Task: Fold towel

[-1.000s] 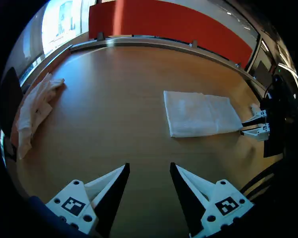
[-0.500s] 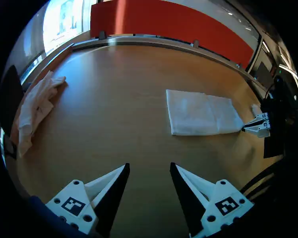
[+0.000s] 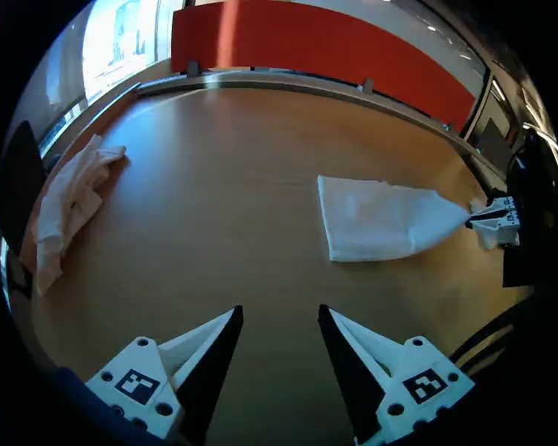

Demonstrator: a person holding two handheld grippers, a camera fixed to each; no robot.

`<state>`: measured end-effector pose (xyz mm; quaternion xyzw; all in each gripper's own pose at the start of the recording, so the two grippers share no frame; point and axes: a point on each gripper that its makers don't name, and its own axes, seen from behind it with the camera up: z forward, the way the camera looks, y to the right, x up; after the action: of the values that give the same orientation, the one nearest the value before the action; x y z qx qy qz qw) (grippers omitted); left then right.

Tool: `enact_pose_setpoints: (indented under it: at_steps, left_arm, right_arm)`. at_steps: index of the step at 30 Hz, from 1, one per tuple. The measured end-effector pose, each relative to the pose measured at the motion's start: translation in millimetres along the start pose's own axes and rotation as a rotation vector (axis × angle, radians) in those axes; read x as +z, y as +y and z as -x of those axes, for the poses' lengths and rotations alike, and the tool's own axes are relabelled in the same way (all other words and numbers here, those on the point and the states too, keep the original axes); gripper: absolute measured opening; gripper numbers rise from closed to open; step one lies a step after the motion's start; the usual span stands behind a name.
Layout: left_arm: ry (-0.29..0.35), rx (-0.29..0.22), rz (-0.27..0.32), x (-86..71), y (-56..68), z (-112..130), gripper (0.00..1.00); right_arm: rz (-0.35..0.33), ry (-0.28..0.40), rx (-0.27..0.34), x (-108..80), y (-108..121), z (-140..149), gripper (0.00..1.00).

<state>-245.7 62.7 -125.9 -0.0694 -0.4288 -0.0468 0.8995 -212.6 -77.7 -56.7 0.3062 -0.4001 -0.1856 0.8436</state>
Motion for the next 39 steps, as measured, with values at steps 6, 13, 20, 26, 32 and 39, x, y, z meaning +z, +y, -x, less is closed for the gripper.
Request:
enact_pose_setpoints:
  at_steps: [6, 13, 20, 26, 32, 39]
  left_arm:
    - [0.007, 0.004, 0.003, -3.5, 2.7, -4, 0.74]
    - [0.022, 0.004, 0.012, -8.5, 8.0, -10, 0.74]
    - [0.034, 0.002, 0.021, -12.7, 12.0, -14, 0.74]
    - [0.034, 0.002, 0.023, -13.7, 12.6, -14, 0.74]
    - [0.036, 0.000, 0.024, -14.3, 12.4, -14, 0.74]
    - [0.044, -0.003, 0.022, -15.7, 9.6, -16, 0.74]
  right_arm:
    - [0.020, 0.039, -0.037, -19.5, 7, -22, 0.06]
    - [0.042, 0.070, -0.086, -39.2, 13, -41, 0.06]
    - [0.048, 0.096, -0.106, -52.5, 16, -56, 0.06]
    - [0.049, 0.100, -0.120, -53.5, 16, -61, 0.06]
    - [0.033, 0.104, -0.135, -47.8, 9, -67, 0.06]
    - [-0.003, 0.113, -0.164, -35.6, -7, -80, 0.06]
